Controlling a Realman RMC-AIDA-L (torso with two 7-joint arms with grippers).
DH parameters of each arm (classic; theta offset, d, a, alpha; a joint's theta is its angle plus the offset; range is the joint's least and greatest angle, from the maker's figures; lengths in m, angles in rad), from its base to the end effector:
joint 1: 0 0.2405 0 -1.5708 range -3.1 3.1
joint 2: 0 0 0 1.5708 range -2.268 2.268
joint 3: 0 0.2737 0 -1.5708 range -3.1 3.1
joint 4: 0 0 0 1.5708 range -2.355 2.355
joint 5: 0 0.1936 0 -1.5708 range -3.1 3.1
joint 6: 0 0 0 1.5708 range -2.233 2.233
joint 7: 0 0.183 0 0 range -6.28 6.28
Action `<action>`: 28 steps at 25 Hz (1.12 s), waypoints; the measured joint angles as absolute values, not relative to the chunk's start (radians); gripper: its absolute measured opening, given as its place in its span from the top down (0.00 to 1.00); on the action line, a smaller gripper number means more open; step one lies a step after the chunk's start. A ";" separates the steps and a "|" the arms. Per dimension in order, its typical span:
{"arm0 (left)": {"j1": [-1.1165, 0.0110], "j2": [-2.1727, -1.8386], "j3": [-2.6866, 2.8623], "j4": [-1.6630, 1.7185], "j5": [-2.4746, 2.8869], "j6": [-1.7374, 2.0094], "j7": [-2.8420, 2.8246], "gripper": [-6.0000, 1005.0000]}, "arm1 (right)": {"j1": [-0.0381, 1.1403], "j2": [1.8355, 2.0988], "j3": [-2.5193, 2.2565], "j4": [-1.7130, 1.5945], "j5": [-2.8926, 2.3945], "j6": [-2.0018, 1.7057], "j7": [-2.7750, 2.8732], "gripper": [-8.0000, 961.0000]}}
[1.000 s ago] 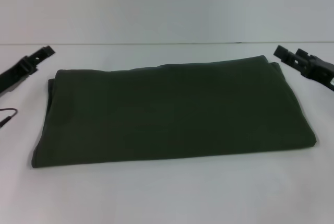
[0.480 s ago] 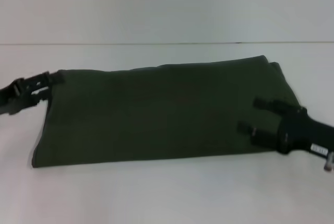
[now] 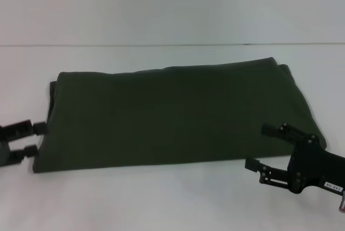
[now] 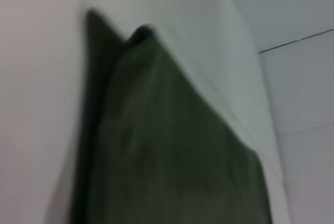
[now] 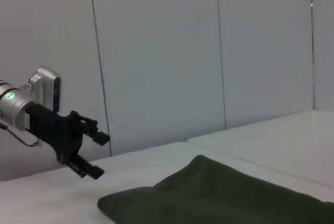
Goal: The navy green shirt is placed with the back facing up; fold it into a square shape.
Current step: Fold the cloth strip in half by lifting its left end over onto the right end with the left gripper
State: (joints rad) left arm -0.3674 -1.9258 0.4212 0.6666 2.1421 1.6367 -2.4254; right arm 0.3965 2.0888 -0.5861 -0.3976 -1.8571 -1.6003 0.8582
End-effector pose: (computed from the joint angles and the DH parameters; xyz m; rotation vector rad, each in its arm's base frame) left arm -0.3522 0.3010 0.0453 -1.8611 -2.1069 -0.8363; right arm 0.2779 0.2900 -0.0569 -2.5264 0.3855 0.8982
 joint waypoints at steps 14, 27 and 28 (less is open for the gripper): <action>-0.369 -1.919 0.397 0.680 2.267 1.657 -2.578 0.15 | 0.396 2.089 -0.607 -0.386 -1.858 -1.572 0.856 0.05; -0.392 -1.924 0.398 0.670 2.314 1.548 -2.636 0.15 | 0.405 2.092 -0.613 -0.373 -1.857 -1.547 0.856 0.05; -0.395 -1.925 0.400 0.669 2.317 1.543 -2.639 0.15 | 0.405 2.092 -0.613 -0.373 -1.857 -1.545 0.856 0.05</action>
State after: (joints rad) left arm -0.3950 -1.9249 0.3995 0.6691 2.3173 1.5434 -2.6385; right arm 0.4053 2.0923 -0.6134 -0.3726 -1.8573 -1.5454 0.8559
